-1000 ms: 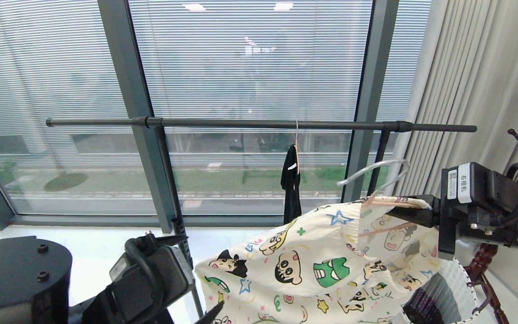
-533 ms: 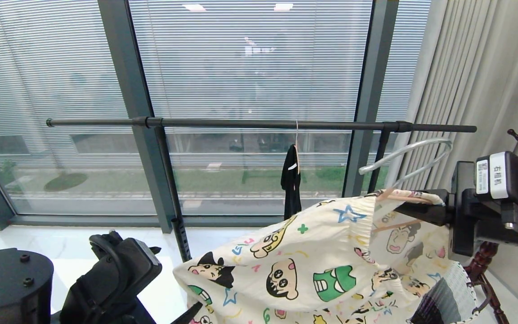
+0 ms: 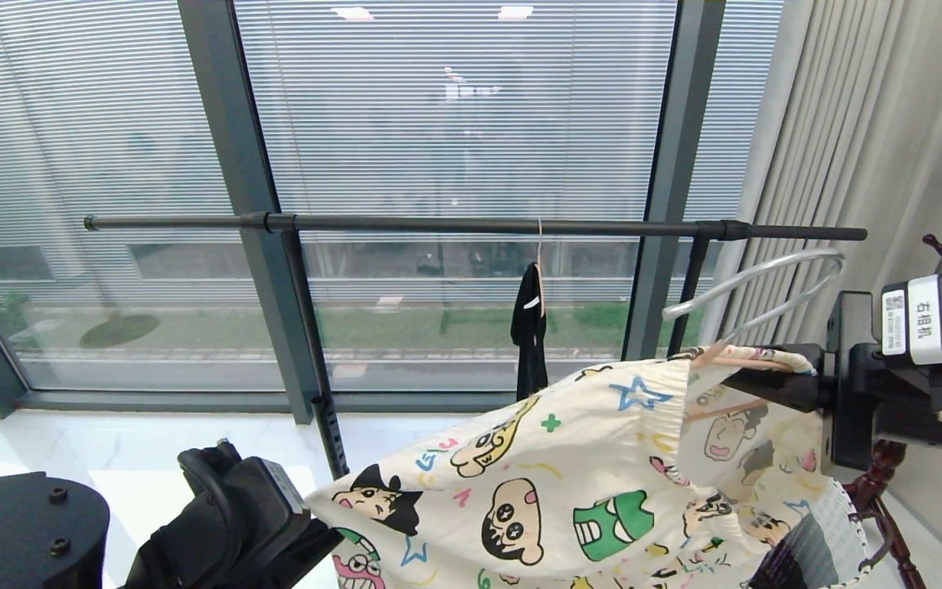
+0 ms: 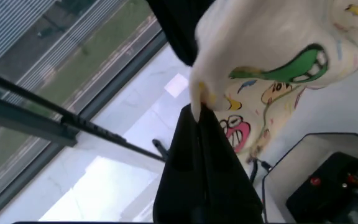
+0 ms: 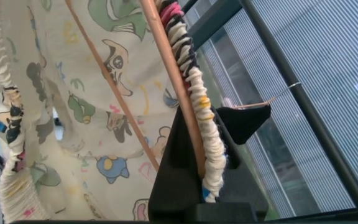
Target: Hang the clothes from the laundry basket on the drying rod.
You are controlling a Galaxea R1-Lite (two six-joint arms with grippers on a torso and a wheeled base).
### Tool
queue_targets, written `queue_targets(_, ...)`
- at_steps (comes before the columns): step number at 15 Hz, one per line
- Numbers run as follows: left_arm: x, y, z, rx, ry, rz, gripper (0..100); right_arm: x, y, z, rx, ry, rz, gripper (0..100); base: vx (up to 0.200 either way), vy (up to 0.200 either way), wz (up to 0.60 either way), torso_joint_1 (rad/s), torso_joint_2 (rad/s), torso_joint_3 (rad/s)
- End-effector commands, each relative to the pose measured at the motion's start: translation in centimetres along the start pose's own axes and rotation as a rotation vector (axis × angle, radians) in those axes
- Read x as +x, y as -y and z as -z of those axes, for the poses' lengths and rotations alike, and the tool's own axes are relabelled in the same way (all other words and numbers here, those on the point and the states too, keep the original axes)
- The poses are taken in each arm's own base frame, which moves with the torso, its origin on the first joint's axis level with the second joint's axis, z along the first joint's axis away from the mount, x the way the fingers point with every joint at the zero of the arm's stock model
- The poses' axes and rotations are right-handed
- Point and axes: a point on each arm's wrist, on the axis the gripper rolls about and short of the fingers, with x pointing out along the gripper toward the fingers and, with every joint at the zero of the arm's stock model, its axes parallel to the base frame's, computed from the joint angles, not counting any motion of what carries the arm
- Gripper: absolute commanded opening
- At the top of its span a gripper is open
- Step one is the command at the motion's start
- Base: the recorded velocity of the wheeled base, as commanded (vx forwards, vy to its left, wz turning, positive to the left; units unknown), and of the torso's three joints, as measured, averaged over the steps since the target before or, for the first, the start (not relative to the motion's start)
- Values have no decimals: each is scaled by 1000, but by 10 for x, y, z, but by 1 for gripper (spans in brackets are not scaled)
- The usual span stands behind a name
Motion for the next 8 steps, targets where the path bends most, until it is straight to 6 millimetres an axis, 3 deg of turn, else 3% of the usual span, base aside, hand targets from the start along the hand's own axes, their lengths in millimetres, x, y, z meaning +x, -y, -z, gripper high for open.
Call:
queue_targets(1,2,0,7,-2,-46,-32,0,-1,1,0,0,-1,4,0,0,0,0,0,0,0)
queue_targets(4,-1,-3,30,-16,-142,-113,0,-5,6,3,13,-17,35,0,0,0,0,0,0,0)
queue_targets(8,-1,-8,41,-35,-208,-185,0,-10,6,1,39,-10,53,0,0,0,0,0,0,0)
